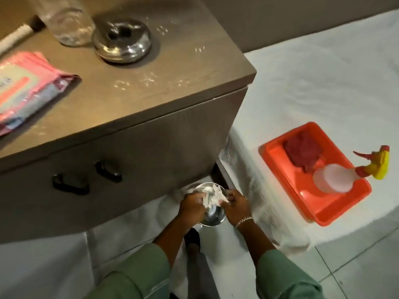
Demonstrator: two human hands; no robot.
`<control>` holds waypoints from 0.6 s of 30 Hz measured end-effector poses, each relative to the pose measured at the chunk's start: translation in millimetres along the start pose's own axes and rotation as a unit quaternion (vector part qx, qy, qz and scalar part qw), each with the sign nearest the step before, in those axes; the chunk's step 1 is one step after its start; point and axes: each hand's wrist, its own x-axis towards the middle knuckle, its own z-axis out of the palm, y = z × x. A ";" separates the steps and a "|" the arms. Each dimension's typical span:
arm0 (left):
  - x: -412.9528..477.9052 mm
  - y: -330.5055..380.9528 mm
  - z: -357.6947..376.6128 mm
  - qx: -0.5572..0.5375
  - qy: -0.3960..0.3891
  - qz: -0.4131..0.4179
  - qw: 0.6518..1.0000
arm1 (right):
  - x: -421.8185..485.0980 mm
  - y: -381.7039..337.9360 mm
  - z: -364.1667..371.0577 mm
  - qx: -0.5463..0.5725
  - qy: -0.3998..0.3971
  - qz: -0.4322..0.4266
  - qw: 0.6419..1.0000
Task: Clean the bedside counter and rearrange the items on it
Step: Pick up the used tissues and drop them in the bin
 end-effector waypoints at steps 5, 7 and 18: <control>1.7 5.5 -2.6 -0.050 0.017 -0.046 0.998 | 7.2 12.3 -13.8 -0.032 -0.039 0.037 0.998; -8.6 16.6 -14.0 -0.086 0.036 -0.036 0.995 | 4.4 4.1 -25.0 -0.003 -0.027 0.025 0.999; -152.1 83.3 -144.2 -0.237 0.125 0.153 0.951 | -61.8 -177.2 -70.3 0.193 -0.053 -0.131 0.971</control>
